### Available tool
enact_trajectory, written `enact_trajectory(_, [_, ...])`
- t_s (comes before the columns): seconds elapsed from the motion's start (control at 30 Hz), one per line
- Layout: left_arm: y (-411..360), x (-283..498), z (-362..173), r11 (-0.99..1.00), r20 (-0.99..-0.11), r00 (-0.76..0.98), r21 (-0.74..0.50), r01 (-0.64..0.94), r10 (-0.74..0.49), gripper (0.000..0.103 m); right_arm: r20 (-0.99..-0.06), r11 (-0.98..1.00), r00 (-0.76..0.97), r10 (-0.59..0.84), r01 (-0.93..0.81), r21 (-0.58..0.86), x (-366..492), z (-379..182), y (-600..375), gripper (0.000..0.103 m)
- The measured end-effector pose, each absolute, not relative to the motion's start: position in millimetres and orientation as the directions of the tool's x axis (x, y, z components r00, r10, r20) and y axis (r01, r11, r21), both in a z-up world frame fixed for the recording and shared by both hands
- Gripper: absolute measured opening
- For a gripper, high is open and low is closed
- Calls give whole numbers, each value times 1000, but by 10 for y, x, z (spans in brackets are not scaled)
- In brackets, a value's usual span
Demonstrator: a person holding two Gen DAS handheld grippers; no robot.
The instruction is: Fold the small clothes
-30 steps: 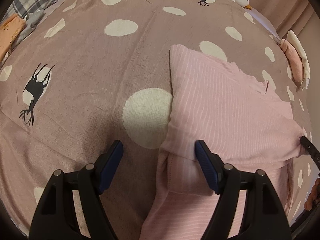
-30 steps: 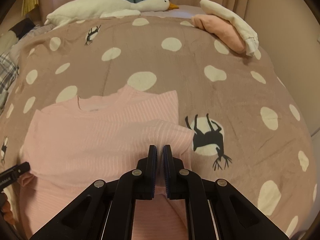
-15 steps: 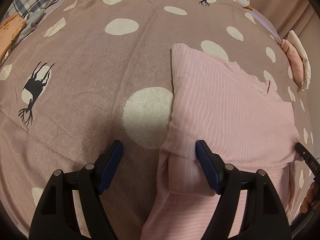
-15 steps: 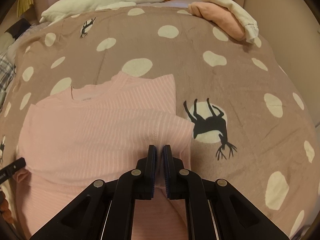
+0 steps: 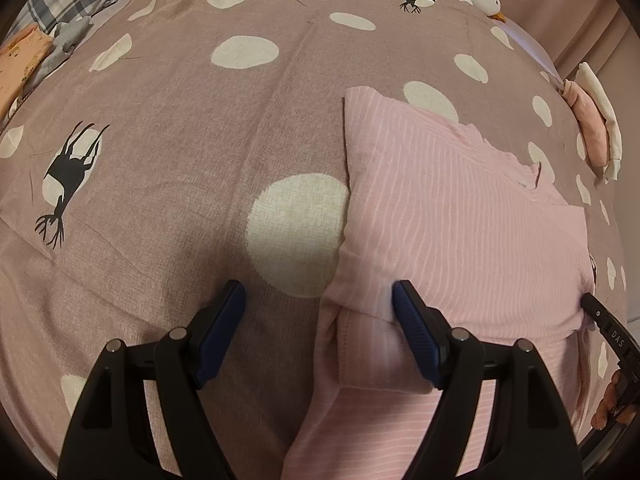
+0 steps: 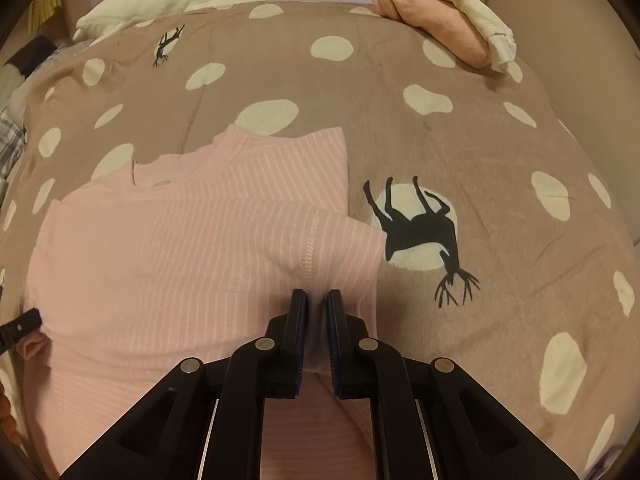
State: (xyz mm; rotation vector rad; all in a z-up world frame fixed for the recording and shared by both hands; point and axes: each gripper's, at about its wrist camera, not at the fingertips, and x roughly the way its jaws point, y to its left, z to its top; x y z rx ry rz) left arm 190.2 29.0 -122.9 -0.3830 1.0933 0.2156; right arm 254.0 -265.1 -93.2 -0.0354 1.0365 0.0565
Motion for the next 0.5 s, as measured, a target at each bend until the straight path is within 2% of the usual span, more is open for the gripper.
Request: enact_trajectory(0.5, [297,1910,-1240,917,-896,444,-187,-353,-12,78,-866,999,499,28,-54,2,2546,-988,-2669,8])
